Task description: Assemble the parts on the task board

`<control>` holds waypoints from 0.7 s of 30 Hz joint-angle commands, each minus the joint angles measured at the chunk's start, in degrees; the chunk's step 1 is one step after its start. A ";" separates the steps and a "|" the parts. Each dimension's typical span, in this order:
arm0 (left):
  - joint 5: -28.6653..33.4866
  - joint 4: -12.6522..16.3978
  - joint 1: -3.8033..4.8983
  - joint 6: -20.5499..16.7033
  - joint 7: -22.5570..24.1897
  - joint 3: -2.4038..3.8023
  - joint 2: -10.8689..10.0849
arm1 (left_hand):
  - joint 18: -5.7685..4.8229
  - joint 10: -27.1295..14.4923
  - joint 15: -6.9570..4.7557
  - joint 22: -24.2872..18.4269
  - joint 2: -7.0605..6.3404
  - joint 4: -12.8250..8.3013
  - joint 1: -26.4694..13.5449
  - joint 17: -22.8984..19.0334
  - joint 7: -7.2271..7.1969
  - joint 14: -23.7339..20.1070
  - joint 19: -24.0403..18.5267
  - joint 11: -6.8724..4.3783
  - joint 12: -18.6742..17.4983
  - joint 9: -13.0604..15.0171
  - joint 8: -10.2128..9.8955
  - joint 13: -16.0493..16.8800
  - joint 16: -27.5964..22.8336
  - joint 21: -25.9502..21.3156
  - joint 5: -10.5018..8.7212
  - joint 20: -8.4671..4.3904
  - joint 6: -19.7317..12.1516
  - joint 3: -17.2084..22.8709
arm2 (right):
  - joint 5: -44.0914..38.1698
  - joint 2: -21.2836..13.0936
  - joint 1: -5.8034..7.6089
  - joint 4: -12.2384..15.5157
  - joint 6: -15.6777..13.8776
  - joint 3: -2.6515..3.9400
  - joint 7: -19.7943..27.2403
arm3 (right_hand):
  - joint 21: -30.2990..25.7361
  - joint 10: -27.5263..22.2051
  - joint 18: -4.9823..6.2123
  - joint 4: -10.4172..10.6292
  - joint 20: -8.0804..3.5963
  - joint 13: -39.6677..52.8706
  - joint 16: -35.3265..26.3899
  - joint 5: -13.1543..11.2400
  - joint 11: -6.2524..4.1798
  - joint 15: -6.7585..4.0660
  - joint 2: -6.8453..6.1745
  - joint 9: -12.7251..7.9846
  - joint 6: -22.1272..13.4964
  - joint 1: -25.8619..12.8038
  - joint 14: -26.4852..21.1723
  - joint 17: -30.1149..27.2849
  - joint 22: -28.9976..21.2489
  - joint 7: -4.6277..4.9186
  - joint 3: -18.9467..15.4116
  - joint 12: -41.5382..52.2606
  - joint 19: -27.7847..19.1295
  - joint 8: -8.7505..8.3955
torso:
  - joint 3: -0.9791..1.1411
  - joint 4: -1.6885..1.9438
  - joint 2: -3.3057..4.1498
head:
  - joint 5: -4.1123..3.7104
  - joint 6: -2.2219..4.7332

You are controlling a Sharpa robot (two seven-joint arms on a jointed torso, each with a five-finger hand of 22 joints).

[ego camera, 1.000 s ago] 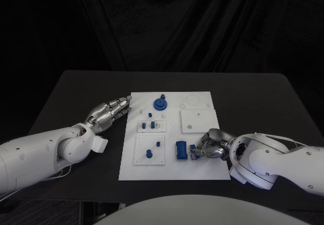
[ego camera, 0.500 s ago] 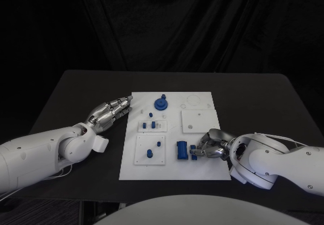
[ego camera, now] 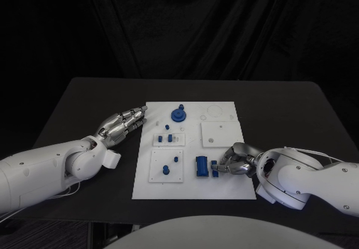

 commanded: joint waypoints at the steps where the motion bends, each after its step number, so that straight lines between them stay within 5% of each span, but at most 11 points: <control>1: 0.25 0.12 -0.12 0.66 0.66 0.04 0.04 | -0.57 0.00 0.15 -0.04 0.20 -0.44 -0.10 -0.09 0.29 0.00 -0.08 0.14 0.13 0.06 0.18 0.03 -0.11 0.27 0.29 0.46 -0.11 0.01 | -0.42 -0.62 -0.05 0.67 -1.49 -0.03 2.21 | -0.31 5.92 0.52 0.02 0.42 15.07 -0.23 -0.68 0.38 0.40 0.61 0.42 -0.99 1.05 4.39 5.40 12.58 -0.03 -0.82 0.15 2.86 0.68 | 0.02 -0.01 0.00 | 0.13 -0.01; 3: 0.25 0.17 -0.12 0.60 0.71 0.04 -0.05 | -0.55 -0.02 0.14 -0.03 0.20 -0.55 -0.05 -0.09 0.30 0.00 -0.07 0.14 0.11 0.06 0.18 0.02 -0.11 0.27 0.36 0.47 -0.12 0.06 | -1.00 -1.16 -0.05 1.18 -2.13 -0.05 3.14 | -0.42 5.92 0.54 0.03 0.42 15.07 -0.26 -1.11 0.36 0.43 0.73 0.97 -1.67 1.83 4.37 5.34 12.54 0.04 -1.32 0.15 2.80 1.43 | 0.01 -0.05 0.00 | 0.22 -0.01; 6: 0.25 0.23 -0.13 0.53 0.73 0.04 -0.17 | -0.55 -0.01 0.14 -0.01 0.19 -0.57 -0.04 -0.09 0.30 0.00 -0.05 0.14 0.13 0.06 0.18 0.03 -0.11 0.29 0.37 0.47 -0.13 0.07 | -2.26 -1.95 -0.06 1.83 -2.80 -0.08 3.81 | -0.93 5.92 0.67 0.89 0.49 15.07 -0.39 -4.03 0.54 0.49 0.97 3.32 -4.38 3.82 4.31 5.04 12.38 0.08 -3.39 0.15 2.58 4.81 | 0.02 -0.02 -0.03 | 0.31 -0.01; 7: 0.25 0.27 -0.13 0.50 0.73 0.04 -0.23 | -0.55 -0.01 0.14 -0.01 0.19 -0.57 -0.04 -0.09 0.30 0.00 -0.05 0.14 0.13 0.06 0.18 0.03 -0.11 0.29 0.37 0.47 -0.13 0.07 | -2.79 -2.38 -0.06 2.11 -2.91 -0.10 3.94 | -0.86 5.92 0.64 1.55 0.52 15.07 -0.35 -7.61 0.44 0.49 0.96 4.08 -5.08 3.56 4.33 5.12 12.40 0.06 -4.66 0.15 2.61 6.18 | 0.01 0.00 -0.05 | 0.34 -0.01; 12: 0.25 0.40 -0.14 0.35 0.77 0.04 -0.41 | -0.53 0.01 0.13 0.02 0.15 -0.66 0.01 -0.08 0.31 0.01 -0.03 0.15 0.18 0.08 0.20 0.04 -0.10 0.30 0.45 0.47 -0.01 0.09 | -3.86 -4.16 -0.20 2.99 -1.89 -0.18 3.51 | -0.37 5.92 0.53 1.90 0.10 15.07 -0.03 -15.67 -0.14 0.03 0.41 6.12 -6.00 1.19 4.48 5.83 12.57 -0.62 -7.91 0.15 2.85 10.77 | -0.06 0.05 -0.09 | 0.36 -0.01; 21: 0.25 0.49 -0.14 0.25 0.84 0.04 -0.46 | -0.49 0.05 0.11 -0.02 0.12 -0.89 0.14 -0.08 0.34 0.03 -0.05 0.16 0.23 0.09 0.22 0.05 -0.09 0.29 0.65 0.52 0.10 0.18 | -4.23 -5.78 -0.67 3.93 2.66 -0.22 1.46 | 0.96 5.92 0.22 1.75 -1.27 15.07 0.79 -16.04 -1.87 -1.44 0.29 11.64 -4.78 2.81 4.82 7.67 12.99 -2.61 -8.62 0.15 3.42 19.03 | -0.09 0.02 -0.02 | 0.50 -0.01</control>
